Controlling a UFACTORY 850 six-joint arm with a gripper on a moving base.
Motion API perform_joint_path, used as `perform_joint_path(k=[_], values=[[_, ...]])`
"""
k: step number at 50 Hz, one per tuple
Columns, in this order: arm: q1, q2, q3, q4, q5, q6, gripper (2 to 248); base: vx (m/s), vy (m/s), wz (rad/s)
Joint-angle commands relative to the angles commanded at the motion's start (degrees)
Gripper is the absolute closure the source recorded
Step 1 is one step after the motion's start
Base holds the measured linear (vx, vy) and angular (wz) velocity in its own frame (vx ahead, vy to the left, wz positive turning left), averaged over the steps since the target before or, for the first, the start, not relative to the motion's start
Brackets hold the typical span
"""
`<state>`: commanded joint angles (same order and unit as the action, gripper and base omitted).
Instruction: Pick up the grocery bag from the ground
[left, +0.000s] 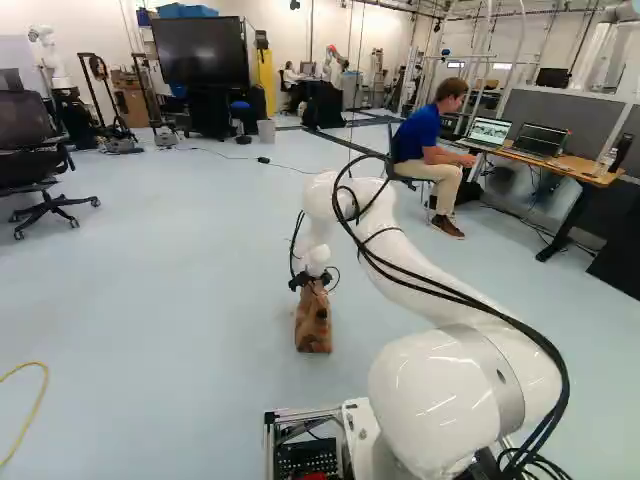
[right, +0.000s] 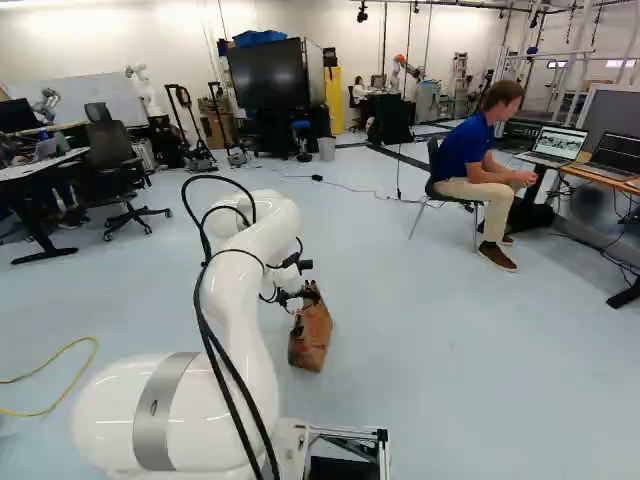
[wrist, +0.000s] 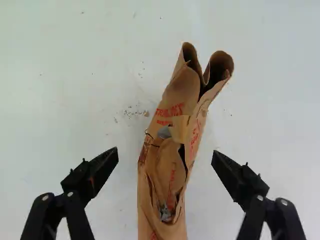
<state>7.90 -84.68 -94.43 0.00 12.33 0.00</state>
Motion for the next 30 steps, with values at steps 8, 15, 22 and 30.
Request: perform_joint_path(k=[8,15,22,30], values=[[0.0,-3.2,-3.0,0.0,0.0,0.0,3,0.000,0.000,0.000],[0.0,-6.1,-5.8,0.0,0.0,0.0,3,0.000,0.000,0.000],[0.0,-8.5,-8.2,0.0,0.0,0.0,3,0.000,0.000,0.000],[0.0,-9.3,-9.0,0.0,0.0,0.0,19,0.000,0.000,0.000]])
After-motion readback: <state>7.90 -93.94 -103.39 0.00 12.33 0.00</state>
